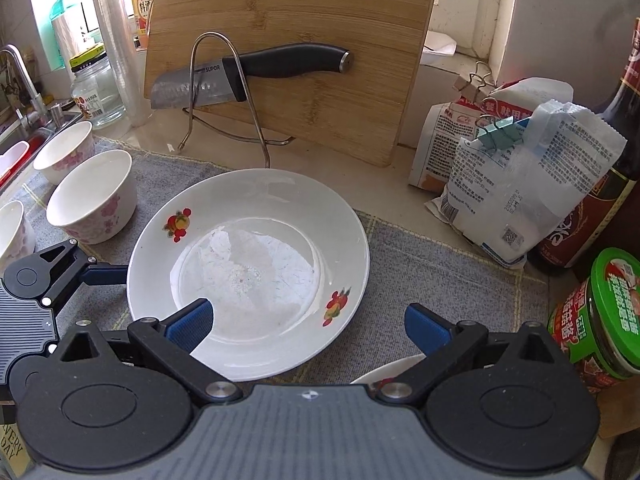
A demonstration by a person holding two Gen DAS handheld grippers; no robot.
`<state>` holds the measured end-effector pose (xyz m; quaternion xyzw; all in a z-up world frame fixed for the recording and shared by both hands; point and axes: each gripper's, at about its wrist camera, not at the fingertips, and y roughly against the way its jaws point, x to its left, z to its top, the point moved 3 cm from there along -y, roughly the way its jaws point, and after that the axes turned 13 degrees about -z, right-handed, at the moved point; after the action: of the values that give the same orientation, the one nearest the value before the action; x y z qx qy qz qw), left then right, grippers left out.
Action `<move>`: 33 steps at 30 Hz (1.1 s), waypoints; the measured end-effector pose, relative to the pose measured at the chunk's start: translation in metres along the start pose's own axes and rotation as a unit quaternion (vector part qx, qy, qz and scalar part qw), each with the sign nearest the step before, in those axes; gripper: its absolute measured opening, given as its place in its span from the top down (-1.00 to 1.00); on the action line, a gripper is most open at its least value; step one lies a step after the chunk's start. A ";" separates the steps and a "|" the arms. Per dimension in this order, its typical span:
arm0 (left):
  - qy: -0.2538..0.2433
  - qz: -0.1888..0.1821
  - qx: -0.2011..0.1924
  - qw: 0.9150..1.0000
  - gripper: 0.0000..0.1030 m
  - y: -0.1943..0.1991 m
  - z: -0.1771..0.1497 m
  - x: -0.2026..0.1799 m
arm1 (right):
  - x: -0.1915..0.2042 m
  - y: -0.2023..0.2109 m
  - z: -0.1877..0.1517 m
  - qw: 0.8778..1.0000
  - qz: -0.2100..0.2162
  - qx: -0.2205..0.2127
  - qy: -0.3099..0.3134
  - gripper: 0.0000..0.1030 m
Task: Organize plates and bowls
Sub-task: 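Close the right gripper on the plate's rim and lift it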
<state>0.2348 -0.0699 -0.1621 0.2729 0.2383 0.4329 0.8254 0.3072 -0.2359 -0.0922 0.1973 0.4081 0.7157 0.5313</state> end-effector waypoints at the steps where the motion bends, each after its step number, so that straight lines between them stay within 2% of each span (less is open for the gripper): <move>1: -0.001 -0.001 -0.001 1.000 -0.99 -0.001 0.001 0.000 | -0.001 -0.004 0.002 1.000 0.001 0.003 0.002 -1.00; 20: -0.015 -0.012 -0.001 1.000 -1.00 -0.005 0.006 0.005 | -0.001 -0.065 0.037 0.995 0.079 0.056 0.031 -0.99; 27: -0.016 -0.012 -0.001 1.000 -1.00 -0.002 0.005 0.008 | 0.002 -0.079 0.042 0.992 0.100 0.066 0.041 -0.82; 33: -0.017 -0.012 -0.002 1.000 -1.00 -0.001 0.005 0.010 | 0.004 -0.082 0.049 0.991 0.113 0.062 0.044 -0.75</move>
<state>0.2431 -0.0630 -0.1605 0.2760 0.2270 0.4189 0.8347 0.3896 -0.2052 -0.1294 0.2430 0.4498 0.7525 0.4153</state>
